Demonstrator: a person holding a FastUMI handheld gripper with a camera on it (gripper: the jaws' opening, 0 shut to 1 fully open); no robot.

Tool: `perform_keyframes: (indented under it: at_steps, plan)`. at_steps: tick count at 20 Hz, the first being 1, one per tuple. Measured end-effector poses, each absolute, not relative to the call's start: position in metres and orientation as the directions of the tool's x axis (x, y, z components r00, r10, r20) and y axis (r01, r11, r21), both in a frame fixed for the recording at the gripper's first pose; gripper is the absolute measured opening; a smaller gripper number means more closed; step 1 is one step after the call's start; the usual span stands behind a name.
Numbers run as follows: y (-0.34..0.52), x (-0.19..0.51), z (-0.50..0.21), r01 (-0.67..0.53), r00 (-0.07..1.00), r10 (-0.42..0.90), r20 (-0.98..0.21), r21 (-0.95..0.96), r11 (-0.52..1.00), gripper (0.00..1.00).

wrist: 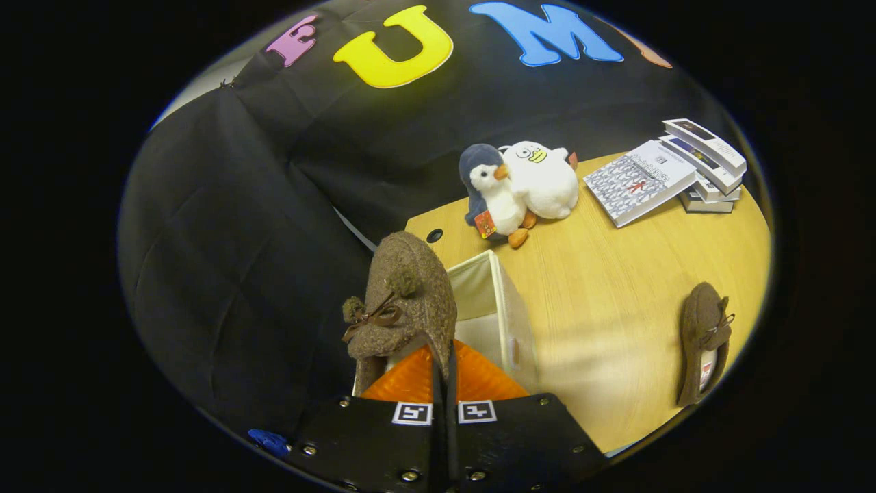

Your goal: Open the storage box then place both shoes into the box .Put the left shoe in first, then the right shoe, with the right side of both shoes facing outward in a uniform manner.

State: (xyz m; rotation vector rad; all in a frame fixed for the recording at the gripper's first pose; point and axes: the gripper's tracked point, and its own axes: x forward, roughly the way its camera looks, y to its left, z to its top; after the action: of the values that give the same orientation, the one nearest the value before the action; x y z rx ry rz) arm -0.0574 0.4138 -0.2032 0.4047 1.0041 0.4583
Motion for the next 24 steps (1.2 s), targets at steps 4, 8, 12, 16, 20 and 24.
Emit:
perform_keyframes:
  at_steps: [4, 8, 12, 16, 20, 24]
  plan:
    - [0.444, -0.065, -0.226, -0.16, 0.427, 0.542, -0.724, 0.529, 0.833, 0.0]
    - [0.463, -0.074, -0.255, -0.135, 0.387, 0.522, -0.76, 0.514, 0.847, 0.0]
    - [0.475, -0.083, -0.28, -0.125, 0.338, 0.509, -0.792, 0.498, 0.858, 0.0]
    - [0.481, -0.085, -0.293, -0.139, 0.326, 0.494, -0.806, 0.476, 0.869, 0.0]
    - [0.497, -0.093, -0.295, -0.188, 0.292, 0.553, -0.78, 0.52, 0.833, 0.12]
    - [0.499, -0.086, -0.27, -0.275, 0.323, 0.611, -0.723, 0.546, 0.791, 0.98]
